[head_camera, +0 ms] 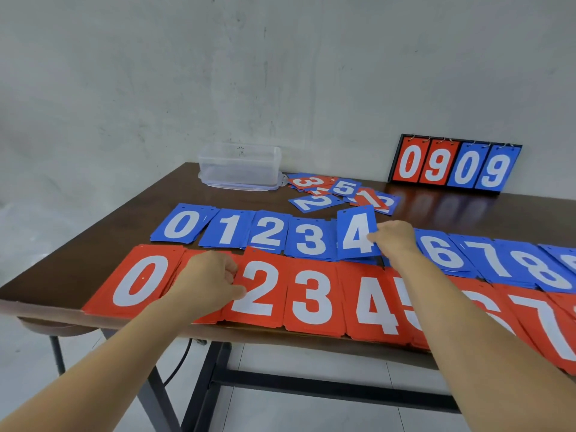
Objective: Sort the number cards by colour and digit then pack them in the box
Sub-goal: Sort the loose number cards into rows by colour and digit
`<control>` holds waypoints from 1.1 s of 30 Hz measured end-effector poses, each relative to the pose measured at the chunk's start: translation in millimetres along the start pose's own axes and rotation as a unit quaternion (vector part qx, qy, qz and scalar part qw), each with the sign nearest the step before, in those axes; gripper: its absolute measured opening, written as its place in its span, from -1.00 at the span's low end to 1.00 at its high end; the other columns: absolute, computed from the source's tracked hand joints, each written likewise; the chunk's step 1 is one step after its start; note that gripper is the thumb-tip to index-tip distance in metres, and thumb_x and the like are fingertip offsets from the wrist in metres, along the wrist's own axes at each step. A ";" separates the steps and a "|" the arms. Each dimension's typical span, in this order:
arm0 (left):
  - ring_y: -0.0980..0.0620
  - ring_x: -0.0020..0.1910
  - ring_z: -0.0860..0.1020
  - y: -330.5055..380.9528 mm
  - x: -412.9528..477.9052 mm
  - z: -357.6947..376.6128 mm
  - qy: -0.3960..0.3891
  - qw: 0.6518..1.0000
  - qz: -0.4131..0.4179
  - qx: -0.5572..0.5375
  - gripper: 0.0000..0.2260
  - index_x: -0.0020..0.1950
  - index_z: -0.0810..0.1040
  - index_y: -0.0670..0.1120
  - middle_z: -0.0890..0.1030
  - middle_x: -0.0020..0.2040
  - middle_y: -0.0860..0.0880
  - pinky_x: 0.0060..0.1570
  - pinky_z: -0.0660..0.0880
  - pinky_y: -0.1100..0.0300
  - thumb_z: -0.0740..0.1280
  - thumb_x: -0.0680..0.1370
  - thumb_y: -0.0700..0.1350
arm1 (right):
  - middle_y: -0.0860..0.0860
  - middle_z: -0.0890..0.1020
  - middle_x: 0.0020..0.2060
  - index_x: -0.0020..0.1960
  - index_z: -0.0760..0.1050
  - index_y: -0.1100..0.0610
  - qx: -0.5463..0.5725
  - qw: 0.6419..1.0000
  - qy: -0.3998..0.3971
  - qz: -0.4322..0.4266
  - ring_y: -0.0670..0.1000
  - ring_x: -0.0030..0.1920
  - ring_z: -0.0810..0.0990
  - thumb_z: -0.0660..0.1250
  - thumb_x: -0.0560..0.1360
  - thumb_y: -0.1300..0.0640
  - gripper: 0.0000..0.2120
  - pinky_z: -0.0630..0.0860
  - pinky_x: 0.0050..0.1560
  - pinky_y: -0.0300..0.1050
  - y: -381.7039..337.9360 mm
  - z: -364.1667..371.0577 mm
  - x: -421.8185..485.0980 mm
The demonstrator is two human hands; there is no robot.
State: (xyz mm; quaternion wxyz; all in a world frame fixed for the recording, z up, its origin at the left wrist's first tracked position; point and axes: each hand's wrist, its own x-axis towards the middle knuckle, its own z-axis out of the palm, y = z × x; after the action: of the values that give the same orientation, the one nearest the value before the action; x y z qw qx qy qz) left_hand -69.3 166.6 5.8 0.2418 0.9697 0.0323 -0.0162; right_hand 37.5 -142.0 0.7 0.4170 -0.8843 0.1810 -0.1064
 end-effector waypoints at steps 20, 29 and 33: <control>0.07 0.03 0.55 89.5 33.5 37.4 0.056 0.995 0.083 -0.015 -0.66 0.27 0.53 -0.08 0.59 0.03 0.02 0.10 0.53 0.19 0.41 0.51 -0.08 | 0.00 0.54 -0.25 -0.17 0.46 0.11 -0.201 0.973 0.009 -0.109 0.02 -0.26 0.49 0.34 0.52 0.16 -0.89 0.34 -0.38 -0.15 15.7 7.6 10.3; 0.03 -0.03 0.59 105.7 103.3 34.0 0.037 0.994 0.088 -0.053 -0.72 0.19 0.58 -0.13 0.60 0.00 -0.02 -0.02 0.53 0.23 0.42 0.52 -0.09 | 0.16 0.67 0.00 0.01 0.64 0.23 -0.201 0.972 0.024 -0.122 0.16 -0.03 0.64 0.32 0.54 0.15 -0.82 0.60 -0.06 0.04 3.6 -14.9 52.8; 0.09 -0.06 0.58 104.1 151.2 26.3 0.044 0.993 0.089 -0.069 -0.76 0.14 0.61 -0.12 0.59 -0.11 0.05 -0.04 0.49 0.28 0.43 0.50 -0.11 | 0.14 0.68 -0.12 -0.08 0.65 0.20 -0.209 0.973 0.018 -0.095 0.10 -0.12 0.64 0.31 0.54 0.14 -0.83 0.57 -0.18 -0.06 3.7 -13.9 94.3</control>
State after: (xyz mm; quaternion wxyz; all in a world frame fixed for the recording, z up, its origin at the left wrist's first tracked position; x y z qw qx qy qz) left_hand 88.5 70.8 24.2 0.3074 0.9493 -0.0428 0.0503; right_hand 117.9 -192.4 10.1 0.2074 -0.9630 0.1222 -0.1209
